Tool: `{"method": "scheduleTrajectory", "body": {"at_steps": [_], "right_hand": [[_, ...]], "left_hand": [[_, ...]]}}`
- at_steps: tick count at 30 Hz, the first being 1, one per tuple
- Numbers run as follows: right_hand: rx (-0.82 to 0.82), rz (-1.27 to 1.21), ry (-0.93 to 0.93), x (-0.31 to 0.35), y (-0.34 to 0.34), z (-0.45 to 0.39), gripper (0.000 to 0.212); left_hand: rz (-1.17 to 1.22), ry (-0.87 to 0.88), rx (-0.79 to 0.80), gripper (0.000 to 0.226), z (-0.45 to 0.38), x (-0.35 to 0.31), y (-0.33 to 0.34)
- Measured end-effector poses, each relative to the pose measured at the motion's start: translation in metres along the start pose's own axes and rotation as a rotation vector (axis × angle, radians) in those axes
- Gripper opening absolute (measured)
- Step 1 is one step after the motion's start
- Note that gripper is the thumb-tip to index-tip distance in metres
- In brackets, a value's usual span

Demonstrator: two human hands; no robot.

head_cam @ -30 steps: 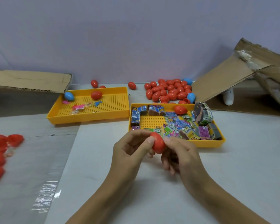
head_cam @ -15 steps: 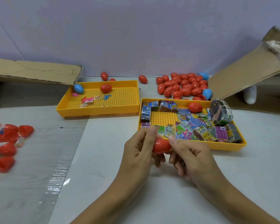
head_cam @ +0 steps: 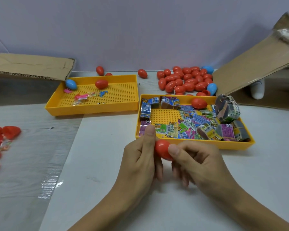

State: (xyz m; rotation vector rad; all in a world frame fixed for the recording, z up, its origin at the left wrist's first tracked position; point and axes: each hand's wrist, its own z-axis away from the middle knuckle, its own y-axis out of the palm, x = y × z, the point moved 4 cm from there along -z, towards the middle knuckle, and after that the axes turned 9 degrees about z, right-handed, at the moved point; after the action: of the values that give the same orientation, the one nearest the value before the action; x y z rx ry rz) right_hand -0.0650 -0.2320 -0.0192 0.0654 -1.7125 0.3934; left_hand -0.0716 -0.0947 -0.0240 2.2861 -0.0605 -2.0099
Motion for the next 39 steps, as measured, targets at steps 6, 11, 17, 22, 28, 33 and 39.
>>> {"method": "scheduleTrajectory", "body": {"at_steps": [6, 11, 17, 22, 28, 33, 39], "right_hand": [[-0.153, 0.034, -0.066, 0.003, -0.003, 0.002, 0.034], [-0.136, -0.048, -0.025, 0.002, -0.005, 0.001, 0.027], [-0.079, -0.057, 0.059, -0.005, -0.005, -0.001, 0.047], [-0.096, 0.023, -0.009, -0.004, -0.006, -0.001, 0.053], [-0.431, 0.757, -0.397, 0.015, -0.038, -0.002, 0.044], [-0.130, 1.298, -0.134, -0.005, -0.024, -0.012, 0.064], [-0.255, 1.107, -0.187, -0.003, -0.027, -0.012, 0.019]], "left_hand": [[0.112, -0.037, 0.027, 0.060, -0.005, -0.001, -0.001], [0.127, -0.054, 0.025, 0.062, -0.005, 0.000, -0.002], [0.204, -0.077, 0.042, 0.050, -0.005, 0.000, -0.002], [0.206, -0.016, 0.114, 0.035, -0.003, -0.003, 0.000], [0.342, 0.110, -0.038, 0.027, -0.002, -0.004, -0.009], [0.297, 0.239, -0.146, 0.025, 0.001, -0.006, -0.013], [0.236, 0.222, -0.146, 0.030, -0.002, -0.003, -0.014]]}}
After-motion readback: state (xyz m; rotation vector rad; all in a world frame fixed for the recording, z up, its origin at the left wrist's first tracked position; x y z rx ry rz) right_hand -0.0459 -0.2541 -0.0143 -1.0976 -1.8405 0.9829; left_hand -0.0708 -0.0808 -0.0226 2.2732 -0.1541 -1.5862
